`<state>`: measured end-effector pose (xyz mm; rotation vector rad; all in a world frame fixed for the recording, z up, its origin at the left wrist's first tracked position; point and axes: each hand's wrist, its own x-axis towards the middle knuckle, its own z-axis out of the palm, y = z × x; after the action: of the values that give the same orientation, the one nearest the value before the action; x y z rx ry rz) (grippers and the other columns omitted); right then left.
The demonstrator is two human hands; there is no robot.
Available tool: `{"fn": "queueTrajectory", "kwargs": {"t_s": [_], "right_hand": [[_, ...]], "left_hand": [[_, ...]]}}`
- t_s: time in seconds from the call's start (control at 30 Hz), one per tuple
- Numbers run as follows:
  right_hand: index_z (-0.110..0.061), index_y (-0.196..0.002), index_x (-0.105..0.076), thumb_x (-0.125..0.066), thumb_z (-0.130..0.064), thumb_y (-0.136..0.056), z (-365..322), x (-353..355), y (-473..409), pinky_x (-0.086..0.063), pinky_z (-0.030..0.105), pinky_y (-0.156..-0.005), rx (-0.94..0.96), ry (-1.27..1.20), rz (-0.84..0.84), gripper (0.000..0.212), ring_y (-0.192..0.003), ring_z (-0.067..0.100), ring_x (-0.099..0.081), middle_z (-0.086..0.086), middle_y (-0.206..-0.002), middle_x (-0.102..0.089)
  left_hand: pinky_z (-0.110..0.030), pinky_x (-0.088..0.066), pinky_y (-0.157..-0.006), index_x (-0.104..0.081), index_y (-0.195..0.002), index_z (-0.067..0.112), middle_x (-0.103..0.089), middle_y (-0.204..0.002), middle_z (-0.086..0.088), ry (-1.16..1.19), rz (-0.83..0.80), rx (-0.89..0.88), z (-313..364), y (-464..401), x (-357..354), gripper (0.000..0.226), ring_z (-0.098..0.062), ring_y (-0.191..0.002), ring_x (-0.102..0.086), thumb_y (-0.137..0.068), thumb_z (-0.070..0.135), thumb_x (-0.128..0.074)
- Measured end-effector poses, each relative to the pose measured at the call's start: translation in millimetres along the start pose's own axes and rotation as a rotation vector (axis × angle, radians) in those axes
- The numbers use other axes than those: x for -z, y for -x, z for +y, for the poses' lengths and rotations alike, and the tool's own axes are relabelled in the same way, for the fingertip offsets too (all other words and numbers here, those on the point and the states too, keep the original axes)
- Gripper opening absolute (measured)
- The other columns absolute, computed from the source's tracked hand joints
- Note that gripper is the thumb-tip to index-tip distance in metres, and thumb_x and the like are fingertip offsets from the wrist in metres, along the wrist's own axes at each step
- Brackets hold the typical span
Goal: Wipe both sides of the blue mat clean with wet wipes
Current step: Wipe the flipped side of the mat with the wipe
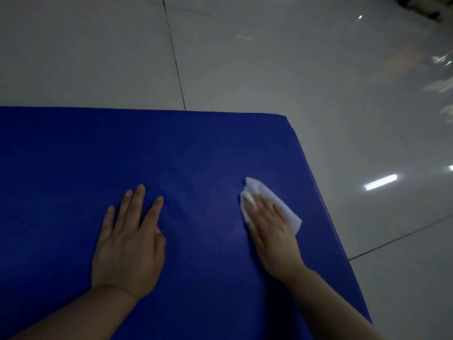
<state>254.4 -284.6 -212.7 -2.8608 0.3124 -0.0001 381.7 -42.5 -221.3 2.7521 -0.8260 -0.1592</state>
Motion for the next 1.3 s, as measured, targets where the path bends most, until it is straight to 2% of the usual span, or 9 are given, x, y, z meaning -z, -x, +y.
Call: {"fn": "queueTrajectory", "kwargs": {"t_s": [0.17,0.33,0.43,0.53,0.63,0.87,1.0,1.13,1.3], "right_hand": [[-0.019,-0.152,-0.011,-0.019,-0.029,-0.103,65.0,13.3,-21.5,-0.009,0.038,-0.12,-0.613,0.057,0.096,0.051,-0.147,0.02,-0.007,0.005,-0.159,-0.01],[-0.029,-0.151,-0.009,-0.01,-0.043,-0.101,-16.7,-7.5,9.9,-0.003,0.033,-0.12,-0.198,-0.038,0.015,0.053,-0.147,0.014,-0.001,-0.005,-0.159,-0.007],[-0.024,-0.152,-0.018,-0.019,-0.033,-0.103,-3.1,-2.6,25.0,-0.006,0.032,-0.12,-0.047,-0.03,0.003,0.05,-0.147,0.013,-0.012,-0.002,-0.158,-0.017],[-0.014,-0.151,-0.022,-0.021,-0.028,-0.104,58.6,15.3,22.0,-0.019,0.042,-0.117,-0.398,0.044,0.137,0.049,-0.144,0.025,-0.022,0.008,-0.157,-0.021],[-0.016,-0.152,-0.015,-0.02,-0.026,-0.104,67.0,15.9,24.3,-0.014,0.042,-0.119,-0.664,0.039,0.114,0.049,-0.146,0.026,-0.014,0.009,-0.158,-0.015],[-0.037,-0.151,0.001,-0.007,-0.042,-0.102,-50.5,-18.5,84.5,-0.002,0.034,-0.119,-0.071,-0.048,-0.089,0.051,-0.147,0.011,-0.001,-0.011,-0.16,-0.008],[-0.015,-0.151,-0.02,-0.012,-0.037,-0.101,-5.0,-5.9,61.0,-0.022,0.041,-0.117,-0.328,0.079,0.105,0.055,-0.144,0.022,-0.022,0.005,-0.157,-0.021],[-0.019,-0.153,-0.002,-0.018,-0.028,-0.104,29.4,7.3,45.2,-0.004,0.034,-0.12,-0.673,0.077,0.023,0.053,-0.147,0.018,-0.001,0.002,-0.161,-0.003],[-0.025,-0.151,-0.006,-0.02,-0.031,-0.099,-53.7,-19.7,100.2,-0.018,0.041,-0.118,-0.301,0.075,0.028,0.054,-0.146,0.021,-0.013,0.005,-0.158,-0.019]], "left_hand": [[-0.036,0.001,-0.116,-0.044,-0.141,0.009,-0.028,-0.154,-0.017,0.003,0.008,-0.009,-1.1,1.8,-3.3,0.057,-0.029,-0.14,-0.027,-0.092,0.029,-0.025],[-0.037,-0.002,-0.116,-0.046,-0.14,0.009,-0.029,-0.153,-0.016,0.009,0.034,0.0,0.1,1.2,-2.6,0.057,-0.028,-0.14,-0.028,-0.091,0.029,-0.026],[-0.04,-0.007,-0.116,-0.046,-0.14,0.01,-0.03,-0.153,-0.016,0.011,0.028,0.004,0.2,-0.1,-2.9,0.057,-0.028,-0.14,-0.028,-0.091,0.029,-0.025],[-0.042,-0.009,-0.114,-0.046,-0.141,0.01,-0.03,-0.153,-0.017,0.004,0.024,0.005,-0.6,0.9,-4.1,0.058,-0.029,-0.14,-0.03,-0.092,0.03,-0.022],[-0.042,-0.009,-0.115,-0.044,-0.142,0.011,-0.028,-0.155,-0.016,0.016,0.025,0.006,-1.8,1.8,-3.5,0.054,-0.028,-0.142,-0.027,-0.093,0.028,-0.028],[-0.041,-0.005,-0.119,-0.038,-0.146,0.014,-0.019,-0.159,-0.012,0.101,0.024,0.019,1.3,2.3,2.9,0.053,-0.023,-0.147,-0.015,-0.094,0.023,-0.037],[-0.036,-0.002,-0.12,-0.045,-0.142,0.01,-0.024,-0.157,-0.013,0.155,0.057,-0.038,-1.5,2.4,1.8,0.046,-0.024,-0.146,-0.018,-0.098,0.017,-0.033],[-0.027,0.007,-0.119,-0.047,-0.14,0.009,-0.024,-0.156,-0.013,0.15,0.02,-0.114,-2.1,47.6,3.0,0.046,-0.025,-0.144,-0.02,-0.094,0.009,-0.044],[-0.039,-0.007,-0.116,-0.05,-0.137,0.009,-0.03,-0.153,-0.015,0.069,-0.056,-0.146,0.0,114.8,-2.5,0.056,-0.027,-0.139,-0.028,-0.088,0.026,-0.027]]}}
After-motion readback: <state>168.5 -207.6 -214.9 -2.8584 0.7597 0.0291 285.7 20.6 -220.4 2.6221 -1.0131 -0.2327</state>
